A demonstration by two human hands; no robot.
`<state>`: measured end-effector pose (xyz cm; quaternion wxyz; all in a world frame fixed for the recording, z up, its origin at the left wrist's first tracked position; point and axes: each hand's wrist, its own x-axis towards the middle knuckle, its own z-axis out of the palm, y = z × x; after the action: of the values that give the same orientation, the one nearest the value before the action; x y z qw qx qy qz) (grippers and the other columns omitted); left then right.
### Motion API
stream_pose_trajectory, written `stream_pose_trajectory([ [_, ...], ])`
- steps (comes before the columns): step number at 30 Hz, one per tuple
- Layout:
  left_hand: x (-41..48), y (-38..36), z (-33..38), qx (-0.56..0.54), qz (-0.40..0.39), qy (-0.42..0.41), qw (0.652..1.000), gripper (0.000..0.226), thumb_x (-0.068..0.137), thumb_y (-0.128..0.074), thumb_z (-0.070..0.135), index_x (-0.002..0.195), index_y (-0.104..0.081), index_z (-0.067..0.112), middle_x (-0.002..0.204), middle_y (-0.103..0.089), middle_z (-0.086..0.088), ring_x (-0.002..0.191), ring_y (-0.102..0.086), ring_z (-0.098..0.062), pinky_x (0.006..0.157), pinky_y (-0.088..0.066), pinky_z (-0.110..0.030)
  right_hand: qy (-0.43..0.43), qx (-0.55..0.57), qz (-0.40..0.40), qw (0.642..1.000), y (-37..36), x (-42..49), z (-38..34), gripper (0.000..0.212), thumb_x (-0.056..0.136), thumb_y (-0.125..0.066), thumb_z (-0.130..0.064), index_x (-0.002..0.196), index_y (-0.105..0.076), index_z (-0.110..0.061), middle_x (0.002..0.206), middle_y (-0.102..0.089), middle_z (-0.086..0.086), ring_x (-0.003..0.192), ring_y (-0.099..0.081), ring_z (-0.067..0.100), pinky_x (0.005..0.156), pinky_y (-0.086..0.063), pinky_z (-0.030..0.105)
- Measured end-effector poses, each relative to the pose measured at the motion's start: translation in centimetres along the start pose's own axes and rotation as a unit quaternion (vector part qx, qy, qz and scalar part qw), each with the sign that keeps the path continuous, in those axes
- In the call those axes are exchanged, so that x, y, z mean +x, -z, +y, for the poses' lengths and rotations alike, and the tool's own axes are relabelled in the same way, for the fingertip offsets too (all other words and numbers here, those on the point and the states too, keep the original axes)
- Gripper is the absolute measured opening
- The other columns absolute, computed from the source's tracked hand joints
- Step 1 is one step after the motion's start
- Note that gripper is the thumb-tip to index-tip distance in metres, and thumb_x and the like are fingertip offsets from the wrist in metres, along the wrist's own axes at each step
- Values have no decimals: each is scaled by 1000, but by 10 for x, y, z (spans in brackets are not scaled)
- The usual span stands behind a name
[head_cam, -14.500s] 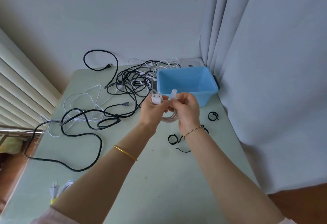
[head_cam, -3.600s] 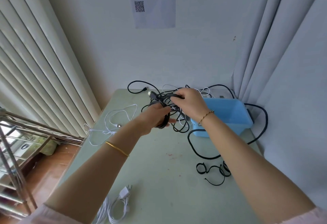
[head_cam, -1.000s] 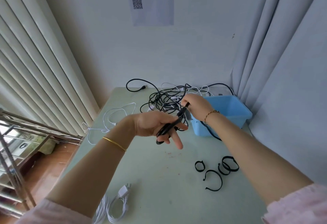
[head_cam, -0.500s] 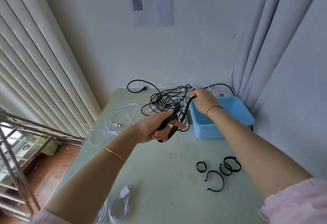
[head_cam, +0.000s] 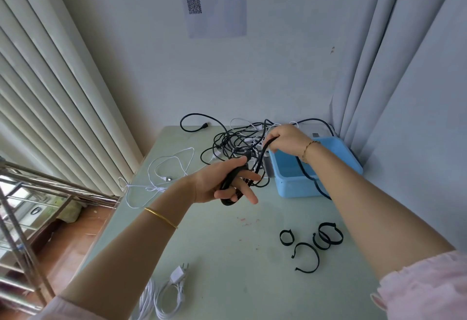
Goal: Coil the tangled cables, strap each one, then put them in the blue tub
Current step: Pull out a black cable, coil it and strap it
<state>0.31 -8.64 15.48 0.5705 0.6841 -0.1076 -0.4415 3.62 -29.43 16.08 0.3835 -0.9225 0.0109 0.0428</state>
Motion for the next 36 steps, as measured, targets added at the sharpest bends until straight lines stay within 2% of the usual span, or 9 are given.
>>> stream_pose_trajectory([
  [2, 2, 3, -3, 22, 22, 3, 1000, 58, 102, -24, 43, 122, -55, -1, 99, -72, -19, 27, -23, -10, 57, -41, -25, -15, 23, -79, 996, 8, -6, -3, 12, 76, -56, -2, 82, -65, 4, 45, -46, -15, 58, -37, 13, 51, -28, 25],
  [5, 5, 6, -6, 30, 45, 1, 999, 55, 102, -25, 44, 120, -57, 3, 111, -70, -13, 29, -23, -9, 58, -40, -26, 4, -11, -141, 990, 11, -13, -2, 21, 83, -66, -28, 69, -62, -12, 50, -42, -12, 58, -36, 11, 55, -30, 24],
  [8, 6, 3, -7, 23, 29, 0, 999, 56, 102, -26, 42, 121, -58, 0, 117, -68, -12, 30, -25, -10, 62, -46, -26, 46, -20, -56, 997, 4, -9, 2, 31, 86, -64, -37, 70, -68, -11, 64, -53, -6, 59, -48, -5, 60, -33, 19],
  [15, 13, -6, -5, -84, -8, 14, 996, 50, 102, -28, 39, 112, -57, 0, 118, -64, -24, 32, -35, -15, 84, -52, -35, 69, -106, 167, 978, -21, -7, -10, 35, 89, -57, -43, 70, -60, -14, 70, -60, 1, 71, -56, 21, 61, -38, 30],
  [20, 23, -7, -13, -173, 54, -7, 983, 55, 103, -23, 42, 113, -56, -1, 117, -65, -23, 36, -39, -15, 76, -54, -33, 132, -108, 187, 967, -33, -22, -37, 35, 91, -54, -39, 80, -67, -9, 76, -65, 2, 75, -58, 20, 65, -43, 31],
  [24, 27, -8, -10, -229, 109, -49, 966, 66, 101, -12, 53, 115, -55, 5, 91, -73, -10, 40, -47, -18, 82, -45, -37, 193, -105, 145, 965, -42, -38, -39, 36, 95, -46, -26, 61, -45, -15, 59, -45, -3, 64, -47, 20, 59, -37, 34],
  [28, 24, -5, 2, -184, 115, -69, 974, 71, 96, -9, 61, 118, -55, 12, 103, -66, -11, 87, -66, -27, 94, -46, -35, 232, -129, 88, 960, -57, -54, -30, 22, 98, -42, -23, 84, -57, -16, 75, -44, -6, 73, -52, 19, 60, -32, 30],
  [32, 32, -5, 5, -129, 193, -84, 969, 42, 99, -33, 49, 78, -52, 18, 57, -54, 3, 48, -48, -11, 47, -35, -23, 230, -105, 83, 964, -65, -60, -20, 25, 96, -47, -18, 117, -57, -12, 101, -51, 1, 86, -56, 23, 73, -46, 36],
  [36, 37, 1, 8, -116, 227, -117, 960, 43, 100, -39, 40, 76, -61, 12, 77, -68, -5, 63, -58, -15, 59, -37, -26, 201, -63, 127, 969, -72, -64, 0, 18, 93, -52, -9, 109, -58, -8, 103, -54, -1, 78, -55, 14, 66, -45, 23],
])
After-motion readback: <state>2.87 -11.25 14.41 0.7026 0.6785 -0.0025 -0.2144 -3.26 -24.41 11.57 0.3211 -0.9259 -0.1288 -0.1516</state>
